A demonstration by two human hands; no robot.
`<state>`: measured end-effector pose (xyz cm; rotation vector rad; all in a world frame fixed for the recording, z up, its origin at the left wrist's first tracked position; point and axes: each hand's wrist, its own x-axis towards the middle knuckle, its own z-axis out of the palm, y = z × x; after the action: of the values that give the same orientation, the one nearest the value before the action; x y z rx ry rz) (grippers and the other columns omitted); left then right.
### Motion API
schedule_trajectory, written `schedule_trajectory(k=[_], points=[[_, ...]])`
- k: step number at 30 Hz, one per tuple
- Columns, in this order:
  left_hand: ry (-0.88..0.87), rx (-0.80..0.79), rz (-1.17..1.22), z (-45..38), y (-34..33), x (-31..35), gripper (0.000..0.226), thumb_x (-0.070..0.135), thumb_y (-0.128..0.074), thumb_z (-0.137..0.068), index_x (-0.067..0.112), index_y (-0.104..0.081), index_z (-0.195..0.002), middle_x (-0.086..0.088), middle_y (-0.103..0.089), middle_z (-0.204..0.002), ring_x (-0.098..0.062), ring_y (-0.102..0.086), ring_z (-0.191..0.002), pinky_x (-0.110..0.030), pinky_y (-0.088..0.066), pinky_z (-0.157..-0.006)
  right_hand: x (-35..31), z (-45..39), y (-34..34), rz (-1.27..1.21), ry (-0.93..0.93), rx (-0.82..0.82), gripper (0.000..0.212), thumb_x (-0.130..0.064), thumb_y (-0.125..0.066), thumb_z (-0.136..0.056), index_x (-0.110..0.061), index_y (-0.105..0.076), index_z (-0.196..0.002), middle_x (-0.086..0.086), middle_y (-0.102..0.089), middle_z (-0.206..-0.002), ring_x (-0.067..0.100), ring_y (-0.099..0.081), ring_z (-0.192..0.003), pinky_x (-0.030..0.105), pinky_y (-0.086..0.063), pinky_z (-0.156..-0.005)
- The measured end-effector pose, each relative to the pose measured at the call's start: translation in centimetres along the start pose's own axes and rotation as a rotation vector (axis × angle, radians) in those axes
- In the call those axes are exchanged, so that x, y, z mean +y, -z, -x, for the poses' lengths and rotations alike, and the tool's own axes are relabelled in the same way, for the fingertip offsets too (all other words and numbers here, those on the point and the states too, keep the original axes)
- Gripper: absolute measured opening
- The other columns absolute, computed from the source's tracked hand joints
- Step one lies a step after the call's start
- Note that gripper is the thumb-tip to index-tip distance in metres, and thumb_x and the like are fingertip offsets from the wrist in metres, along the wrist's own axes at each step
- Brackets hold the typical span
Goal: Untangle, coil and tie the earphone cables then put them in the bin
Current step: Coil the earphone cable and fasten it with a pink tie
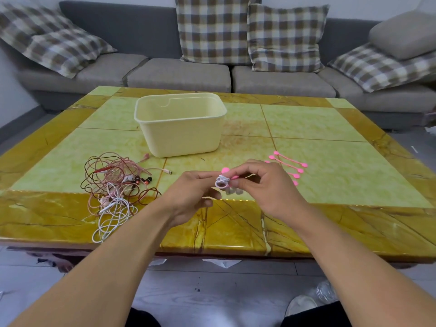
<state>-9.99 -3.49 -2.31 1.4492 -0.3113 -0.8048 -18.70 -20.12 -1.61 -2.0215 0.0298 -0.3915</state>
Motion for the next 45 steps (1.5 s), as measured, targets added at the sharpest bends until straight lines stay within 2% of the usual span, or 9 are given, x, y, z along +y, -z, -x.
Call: schedule_trajectory(k=[3, 8, 12, 15, 21, 31, 37, 42, 45], points=[[0.096, -0.076, 0.101, 0.4, -0.4, 0.3, 0.025, 0.024, -0.068, -0.088, 0.007, -0.076, -0.103, -0.013, -0.077, -0.101, -0.026, -0.076, -0.08, -0.022, -0.058, -0.057, 0.1, 0.2, 0.5, 0.162, 0.1, -0.029, 0.022, -0.003, -0.075, -0.088, -0.021, -0.082, -0.099, -0.012, -0.072, -0.091, 0.007, -0.068, -0.09, 0.022, -0.053, -0.083], [0.253, -0.1, 0.381, 0.4, -0.3, 0.1, 0.019, 0.007, -0.068, -0.078, -0.005, -0.079, -0.088, -0.022, -0.075, -0.097, -0.029, -0.077, -0.079, -0.025, -0.062, -0.064, 0.2, 0.6, 0.4, 0.407, 0.263, -0.064, 0.02, -0.008, -0.077, -0.087, -0.022, -0.08, -0.101, -0.012, -0.072, -0.088, 0.003, -0.061, -0.086, 0.015, -0.045, -0.081], [0.27, -0.086, 0.441, 0.2, -0.6, -0.6, 0.018, -0.001, -0.061, -0.088, -0.007, -0.078, -0.087, -0.021, -0.074, -0.09, -0.023, -0.075, -0.074, -0.022, -0.061, -0.064, 0.1, 1.0, 0.2, 0.286, 0.116, -0.051, 0.017, -0.012, -0.081, -0.084, -0.022, -0.077, -0.097, -0.012, -0.076, -0.088, 0.0, -0.071, -0.088, 0.026, -0.057, -0.085], [0.236, -0.043, 0.413, 0.1, -0.6, -0.7, 0.017, -0.004, -0.059, -0.093, -0.01, -0.074, -0.098, -0.022, -0.073, -0.094, -0.021, -0.074, -0.074, -0.021, -0.061, -0.067, 0.1, 1.1, 0.3, 0.119, -0.002, 0.019, 0.012, -0.012, -0.085, -0.08, -0.021, -0.078, -0.085, -0.01, -0.078, -0.083, 0.003, -0.073, -0.082, 0.029, -0.059, -0.083], [0.201, -0.03, 0.297, 0.1, -0.6, -0.6, 0.013, -0.002, -0.063, -0.093, -0.006, -0.073, -0.1, -0.018, -0.075, -0.089, -0.013, -0.068, -0.066, -0.016, -0.058, -0.063, 0.3, 1.1, 0.6, -0.004, -0.079, 0.028, 0.014, -0.012, -0.083, -0.081, -0.025, -0.08, -0.087, -0.011, -0.078, -0.082, 0.004, -0.072, -0.079, 0.021, -0.057, -0.077], [0.102, 0.049, 0.057, 0.3, -1.2, -1.1, 0.013, -0.002, -0.067, -0.091, -0.009, -0.075, -0.098, -0.022, -0.075, -0.092, -0.019, -0.074, -0.078, -0.023, -0.059, -0.066, 1.2, 1.0, 0.4, 0.006, -0.177, 0.013, 0.01, -0.013, -0.082, -0.083, -0.021, -0.081, -0.089, 0.002, -0.078, -0.082, 0.017, -0.076, -0.073, 0.049, -0.062, -0.079], [0.142, 0.037, 0.072, 0.2, -1.0, -1.1, 0.014, -0.003, -0.066, -0.091, -0.011, -0.074, -0.097, -0.021, -0.074, -0.09, -0.019, -0.074, -0.079, -0.025, -0.061, -0.068, 1.2, 0.9, 0.1, 0.007, -0.153, 0.008, 0.011, -0.009, -0.082, -0.083, -0.019, -0.081, -0.087, 0.0, -0.078, -0.082, 0.017, -0.075, -0.077, 0.043, -0.064, -0.073], [0.151, 0.005, 0.129, 0.1, -0.9, -1.2, 0.016, 0.004, -0.065, -0.093, -0.005, -0.077, -0.1, -0.017, -0.075, -0.098, -0.02, -0.073, -0.087, -0.029, -0.061, -0.078, 1.1, 0.9, -0.1, 0.029, -0.128, 0.031, 0.03, -0.016, -0.082, -0.084, -0.029, -0.077, -0.11, -0.004, -0.076, -0.086, 0.009, -0.072, -0.078, 0.032, -0.063, -0.069], [0.144, -0.04, 0.204, 0.2, -0.8, -1.1, 0.023, 0.012, -0.074, -0.088, -0.001, -0.076, -0.107, -0.013, -0.074, -0.096, -0.025, -0.072, -0.089, -0.035, -0.06, -0.088, 1.1, 0.8, 0.1, 0.106, -0.137, 0.068, 0.017, -0.021, -0.082, -0.084, -0.027, -0.08, -0.101, -0.01, -0.077, -0.082, 0.004, -0.072, -0.076, 0.021, -0.058, -0.074]])
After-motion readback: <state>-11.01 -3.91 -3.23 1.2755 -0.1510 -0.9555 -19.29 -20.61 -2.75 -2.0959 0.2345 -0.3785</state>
